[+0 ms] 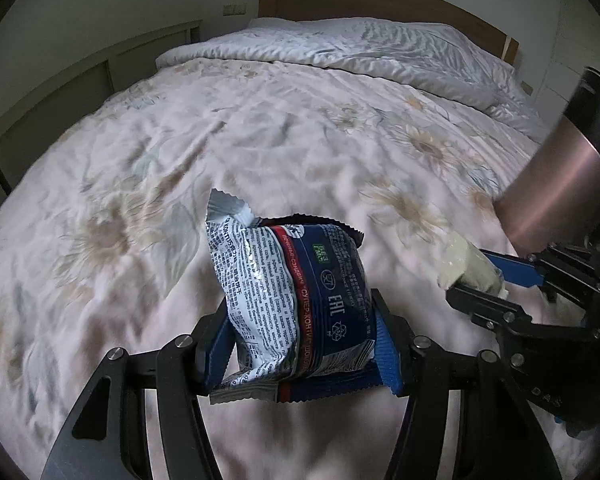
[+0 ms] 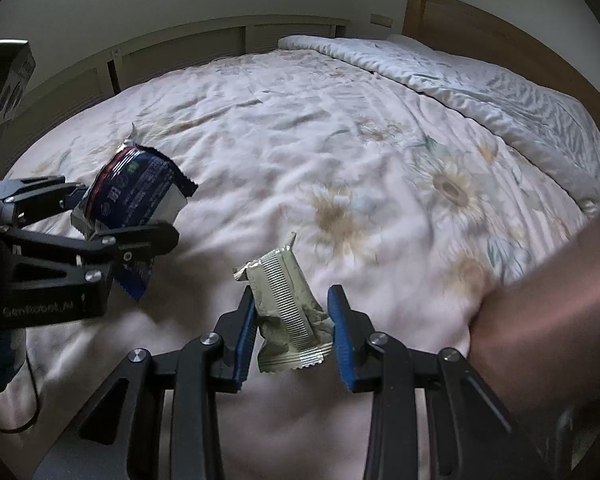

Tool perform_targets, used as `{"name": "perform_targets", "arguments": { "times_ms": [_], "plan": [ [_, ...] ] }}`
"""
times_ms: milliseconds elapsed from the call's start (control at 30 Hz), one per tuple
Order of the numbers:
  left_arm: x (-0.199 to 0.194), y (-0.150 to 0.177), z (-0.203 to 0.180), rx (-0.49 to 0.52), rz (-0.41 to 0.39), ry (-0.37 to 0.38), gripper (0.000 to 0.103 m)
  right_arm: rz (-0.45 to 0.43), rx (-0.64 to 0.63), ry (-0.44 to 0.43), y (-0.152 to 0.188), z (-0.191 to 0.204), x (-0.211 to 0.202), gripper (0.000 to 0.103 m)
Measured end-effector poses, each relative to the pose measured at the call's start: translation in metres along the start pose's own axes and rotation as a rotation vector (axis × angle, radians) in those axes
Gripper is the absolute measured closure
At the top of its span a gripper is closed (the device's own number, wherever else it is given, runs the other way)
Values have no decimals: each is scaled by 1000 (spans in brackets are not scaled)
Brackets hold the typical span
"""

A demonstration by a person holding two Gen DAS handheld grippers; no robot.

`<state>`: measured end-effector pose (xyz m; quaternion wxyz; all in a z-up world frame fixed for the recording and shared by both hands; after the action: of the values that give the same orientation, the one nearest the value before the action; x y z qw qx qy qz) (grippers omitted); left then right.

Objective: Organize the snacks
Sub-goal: 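Carry the biscuit pack with the left tool while the right tool carries the green bar to the tray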

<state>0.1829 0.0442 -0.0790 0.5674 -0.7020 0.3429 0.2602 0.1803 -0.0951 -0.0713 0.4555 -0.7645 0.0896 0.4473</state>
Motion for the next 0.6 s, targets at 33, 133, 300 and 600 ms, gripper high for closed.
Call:
{"name": "perform_targets", "arguments": {
  "times_ms": [33,133,300,600],
  "plan": [
    [-5,3,-3,5,3,-1,48,1,2,0,3,0,-4,99],
    [-19,10,-12,25,6,-5,48,5,13,4,15,3,-23,99],
    [-45,24,-28,38,15,17,48,25,54,9,40,6,-52,99],
    [-77,44,-70,110,22,55,48,49,164,65,83,-12,-98,99]
  ]
}}
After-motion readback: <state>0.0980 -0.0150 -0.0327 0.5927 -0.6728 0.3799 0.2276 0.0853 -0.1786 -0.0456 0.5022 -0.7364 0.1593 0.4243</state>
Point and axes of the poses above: each gripper's, at about its wrist camera, not at the fingertips, and x roughly the way its jaws point, z to its left, y to its underside, the point moved 4 cm from there along x, roughly the way its jaws point, and after that the axes turned 11 degrees about y, right-handed, at the moved point
